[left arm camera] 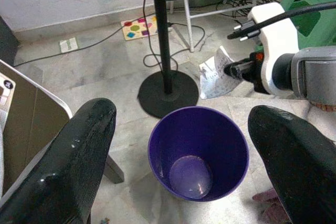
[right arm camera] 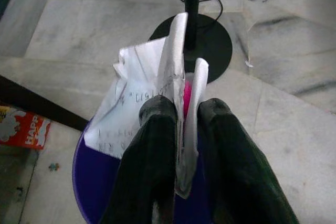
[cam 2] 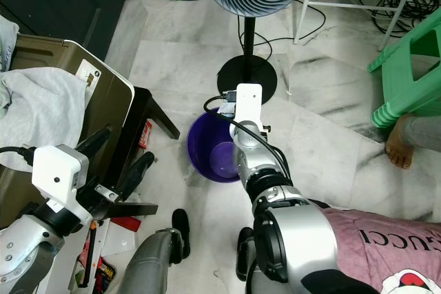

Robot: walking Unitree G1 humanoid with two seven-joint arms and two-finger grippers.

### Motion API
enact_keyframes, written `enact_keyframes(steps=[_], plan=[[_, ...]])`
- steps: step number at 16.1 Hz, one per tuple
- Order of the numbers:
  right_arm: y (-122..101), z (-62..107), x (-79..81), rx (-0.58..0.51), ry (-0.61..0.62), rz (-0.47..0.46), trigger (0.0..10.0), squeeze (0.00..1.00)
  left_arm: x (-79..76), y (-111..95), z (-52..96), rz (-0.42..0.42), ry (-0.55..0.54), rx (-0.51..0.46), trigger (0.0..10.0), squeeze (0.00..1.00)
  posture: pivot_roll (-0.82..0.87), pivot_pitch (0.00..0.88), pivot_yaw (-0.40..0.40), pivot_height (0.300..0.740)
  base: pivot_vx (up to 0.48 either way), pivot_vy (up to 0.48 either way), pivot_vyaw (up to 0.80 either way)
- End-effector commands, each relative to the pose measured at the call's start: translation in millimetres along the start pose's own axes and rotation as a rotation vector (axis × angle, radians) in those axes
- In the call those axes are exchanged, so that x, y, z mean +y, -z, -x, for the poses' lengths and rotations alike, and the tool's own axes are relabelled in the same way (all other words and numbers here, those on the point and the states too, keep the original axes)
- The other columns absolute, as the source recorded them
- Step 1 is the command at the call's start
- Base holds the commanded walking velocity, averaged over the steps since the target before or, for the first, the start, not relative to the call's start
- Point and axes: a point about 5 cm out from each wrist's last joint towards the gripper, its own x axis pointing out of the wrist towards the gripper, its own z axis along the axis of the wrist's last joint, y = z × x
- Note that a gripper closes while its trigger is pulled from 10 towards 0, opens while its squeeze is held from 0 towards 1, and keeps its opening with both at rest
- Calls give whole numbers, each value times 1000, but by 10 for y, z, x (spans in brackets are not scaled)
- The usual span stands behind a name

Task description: Clean up the room

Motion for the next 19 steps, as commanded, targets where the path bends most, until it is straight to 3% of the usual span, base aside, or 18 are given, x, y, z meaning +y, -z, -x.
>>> enact_keyframes(steps=[1,14,19], plan=[[91,16,18,33,-7,-9,10000,1000,-17,42,30,-1,-4,32,10000,0,236,470,105,740,0,0,0],[188,37,-31,26,-15,-39,10000,1000,-74,72,-96,8,-17,6,10000,0,204,415,73,740,0,0,0],[109,119,2,-132,-113,-57,10000,1000,-76,126,-227,26,-44,-35,10000,0,118,352,32,740,0,0,0]])
